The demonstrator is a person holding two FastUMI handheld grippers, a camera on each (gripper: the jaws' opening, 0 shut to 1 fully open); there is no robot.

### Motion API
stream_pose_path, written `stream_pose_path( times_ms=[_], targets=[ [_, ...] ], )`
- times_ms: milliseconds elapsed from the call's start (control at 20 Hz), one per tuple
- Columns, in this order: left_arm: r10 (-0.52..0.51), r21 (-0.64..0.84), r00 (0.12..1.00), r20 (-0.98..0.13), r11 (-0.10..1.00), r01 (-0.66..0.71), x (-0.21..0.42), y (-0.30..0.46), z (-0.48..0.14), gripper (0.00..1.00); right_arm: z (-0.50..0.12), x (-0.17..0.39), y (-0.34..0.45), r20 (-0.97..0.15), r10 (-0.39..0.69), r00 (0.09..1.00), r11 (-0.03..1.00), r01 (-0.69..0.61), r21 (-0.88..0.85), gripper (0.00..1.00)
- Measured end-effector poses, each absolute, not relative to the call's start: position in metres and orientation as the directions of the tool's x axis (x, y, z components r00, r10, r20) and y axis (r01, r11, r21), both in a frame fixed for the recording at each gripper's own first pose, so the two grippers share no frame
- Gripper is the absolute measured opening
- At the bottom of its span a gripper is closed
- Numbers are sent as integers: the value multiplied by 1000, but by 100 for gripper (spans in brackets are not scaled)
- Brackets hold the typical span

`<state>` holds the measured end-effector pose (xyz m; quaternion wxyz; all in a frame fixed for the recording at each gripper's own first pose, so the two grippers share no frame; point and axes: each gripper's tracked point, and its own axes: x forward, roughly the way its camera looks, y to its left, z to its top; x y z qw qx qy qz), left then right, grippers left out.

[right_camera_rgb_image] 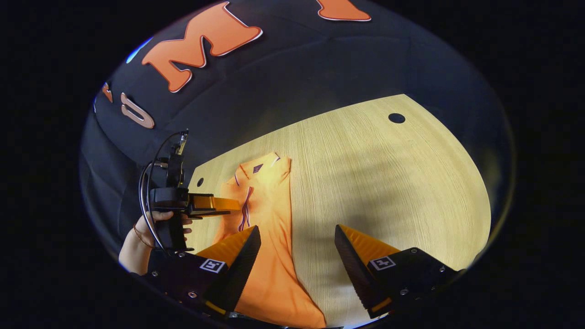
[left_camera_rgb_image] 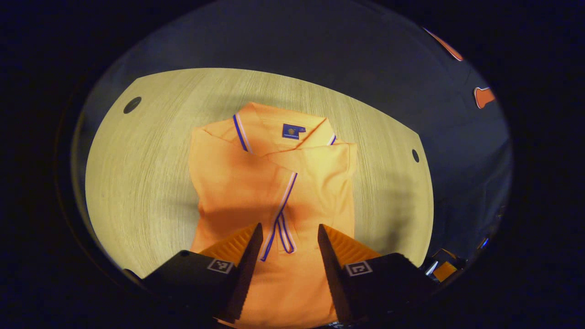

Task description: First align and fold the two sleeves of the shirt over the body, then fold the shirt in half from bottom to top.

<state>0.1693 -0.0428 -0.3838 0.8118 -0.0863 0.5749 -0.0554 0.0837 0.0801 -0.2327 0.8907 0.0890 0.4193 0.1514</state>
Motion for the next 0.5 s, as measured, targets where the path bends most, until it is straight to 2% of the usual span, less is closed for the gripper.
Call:
stream_pose_path(
  times_ms=[50, 100, 200, 350, 400, 500],
  targets=[
    [-188, -200, 338, -922, 980, -1, 167, -42, -381, 79, -232, 82, 80, -720, 342, 604, 939, -198, 280, 99],
    [-198, -207, 340, -919, 978, 10, 162, -43, -377, 100, -231, 80, 82, -720, 340, 605, 940, -201, 275, 99],
    [-215, -212, 386, -897, 976, 50, 155, -42, -360, 99, -232, 76, 87, -722, 338, 604, 941, -206, 268, 99],
    [-185, -155, 444, -877, 982, 103, 134, -25, -332, 99, -233, 67, 96, -728, 331, 600, 944, -218, 249, 99],
    [-184, -153, 459, -869, 983, 104, 124, -20, -323, 96, -233, 62, 99, -730, 330, 599, 944, -228, 240, 99],
    [-202, -184, 480, -854, 979, 85, 98, -14, -306, 99, -233, 50, 105, -736, 319, 597, 946, -248, 209, 99]
  ],
)
